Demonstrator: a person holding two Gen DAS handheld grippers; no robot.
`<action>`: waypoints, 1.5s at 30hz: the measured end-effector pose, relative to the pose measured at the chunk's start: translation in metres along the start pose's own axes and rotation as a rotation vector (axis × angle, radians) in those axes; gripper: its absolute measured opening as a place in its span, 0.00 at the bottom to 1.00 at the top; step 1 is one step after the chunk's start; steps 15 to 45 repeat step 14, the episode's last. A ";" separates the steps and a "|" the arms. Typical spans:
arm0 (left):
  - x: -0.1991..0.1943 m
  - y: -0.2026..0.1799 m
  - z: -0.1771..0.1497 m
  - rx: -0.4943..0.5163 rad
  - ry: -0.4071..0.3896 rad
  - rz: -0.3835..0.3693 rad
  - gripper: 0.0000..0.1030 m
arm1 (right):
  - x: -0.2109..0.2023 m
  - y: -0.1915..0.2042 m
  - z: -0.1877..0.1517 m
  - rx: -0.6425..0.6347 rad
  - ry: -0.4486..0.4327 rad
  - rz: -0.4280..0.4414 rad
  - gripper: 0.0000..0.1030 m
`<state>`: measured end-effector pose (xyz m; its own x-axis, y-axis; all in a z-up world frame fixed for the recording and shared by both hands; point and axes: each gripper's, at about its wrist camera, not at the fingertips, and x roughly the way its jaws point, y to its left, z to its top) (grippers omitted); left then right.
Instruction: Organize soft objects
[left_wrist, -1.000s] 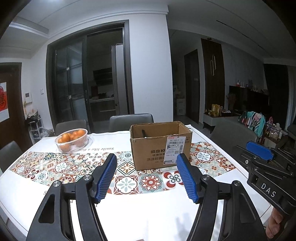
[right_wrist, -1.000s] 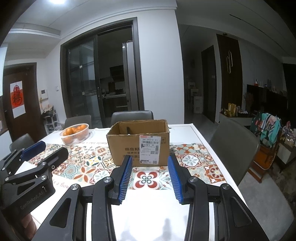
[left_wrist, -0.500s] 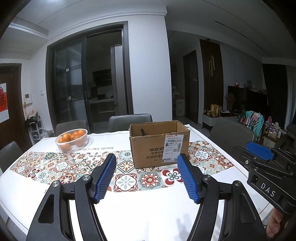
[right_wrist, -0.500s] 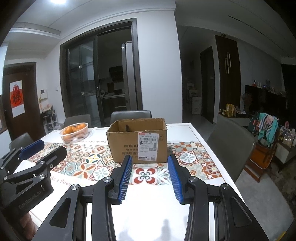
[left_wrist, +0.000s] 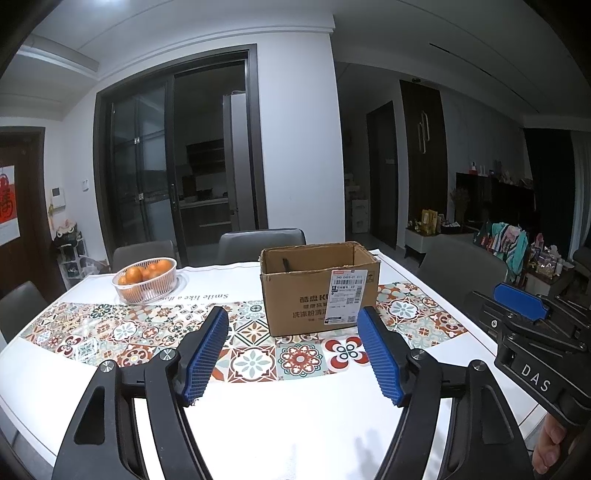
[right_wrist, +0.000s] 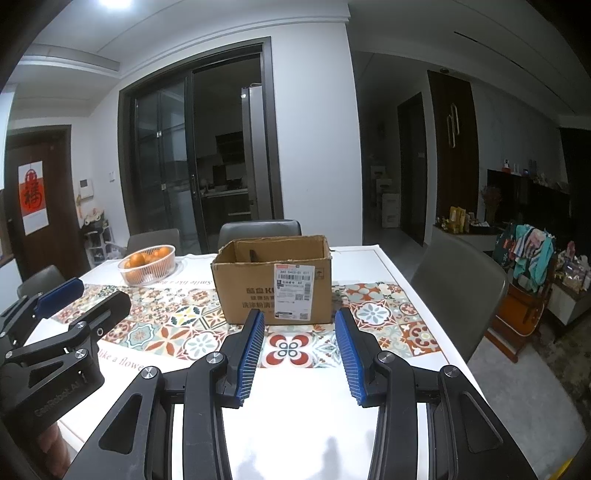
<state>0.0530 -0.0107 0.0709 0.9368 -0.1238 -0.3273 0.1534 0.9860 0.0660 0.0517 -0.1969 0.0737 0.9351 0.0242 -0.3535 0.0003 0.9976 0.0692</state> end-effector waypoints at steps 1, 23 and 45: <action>0.000 0.000 0.000 0.000 0.001 -0.001 0.70 | 0.000 0.000 0.000 0.000 0.000 -0.001 0.40; 0.002 0.001 0.002 -0.013 0.019 -0.009 0.71 | 0.000 0.000 -0.001 0.002 0.004 0.000 0.40; 0.002 0.001 0.002 -0.013 0.019 -0.009 0.71 | 0.000 0.000 -0.001 0.002 0.004 0.000 0.40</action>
